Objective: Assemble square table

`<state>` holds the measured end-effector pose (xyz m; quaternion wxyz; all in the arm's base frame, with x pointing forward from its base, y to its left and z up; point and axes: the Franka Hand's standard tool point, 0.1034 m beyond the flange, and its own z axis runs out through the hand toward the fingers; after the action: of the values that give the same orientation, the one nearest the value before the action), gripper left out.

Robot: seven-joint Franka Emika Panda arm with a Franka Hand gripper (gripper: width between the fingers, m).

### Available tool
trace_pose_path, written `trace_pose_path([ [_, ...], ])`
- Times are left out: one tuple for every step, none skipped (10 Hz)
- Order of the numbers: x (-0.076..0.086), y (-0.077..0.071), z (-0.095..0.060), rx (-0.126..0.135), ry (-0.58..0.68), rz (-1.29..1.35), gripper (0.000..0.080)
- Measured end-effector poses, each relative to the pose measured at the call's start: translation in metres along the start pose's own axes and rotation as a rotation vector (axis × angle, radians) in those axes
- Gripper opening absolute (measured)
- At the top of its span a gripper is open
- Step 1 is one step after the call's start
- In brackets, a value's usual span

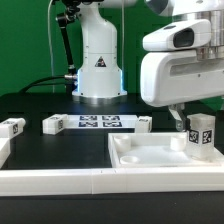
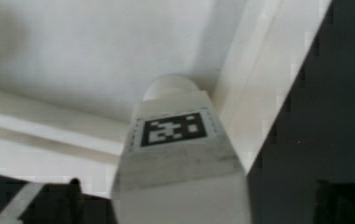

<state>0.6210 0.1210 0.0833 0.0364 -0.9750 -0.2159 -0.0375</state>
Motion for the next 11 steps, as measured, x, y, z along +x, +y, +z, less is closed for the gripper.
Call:
trace_pose_path([
  [-0.0003, 0.0005, 0.0002, 0.001, 0.0, -0.018, 0.0649],
  [-0.0002, 0.0003, 0.0003, 0.001, 0.0, -0.011, 0.062],
  [-0.0002, 0.0004, 0.0002, 0.001, 0.0, -0.011, 0.062],
  [-0.0002, 0.0004, 0.0003, 0.001, 0.0, -0.006, 0.0438],
  [-0.0002, 0.0007, 0.0001, 0.0, 0.0, 0.007, 0.0438],
  [-0.0005, 0.0019, 0.0, -0.001, 0.0, 0.009, 0.0289],
  [-0.0004, 0.002, 0.0, 0.0, 0.001, 0.028, 0.029],
  [-0.0009, 0.0027, 0.0001, 0.006, 0.001, 0.151, 0.029],
  [-0.0013, 0.0039, 0.0001, 0.016, 0.002, 0.285, 0.029],
  [-0.0015, 0.0048, 0.0001, 0.021, 0.002, 0.425, 0.029],
  [-0.0017, 0.0054, 0.0002, 0.023, 0.003, 0.55, 0.029],
])
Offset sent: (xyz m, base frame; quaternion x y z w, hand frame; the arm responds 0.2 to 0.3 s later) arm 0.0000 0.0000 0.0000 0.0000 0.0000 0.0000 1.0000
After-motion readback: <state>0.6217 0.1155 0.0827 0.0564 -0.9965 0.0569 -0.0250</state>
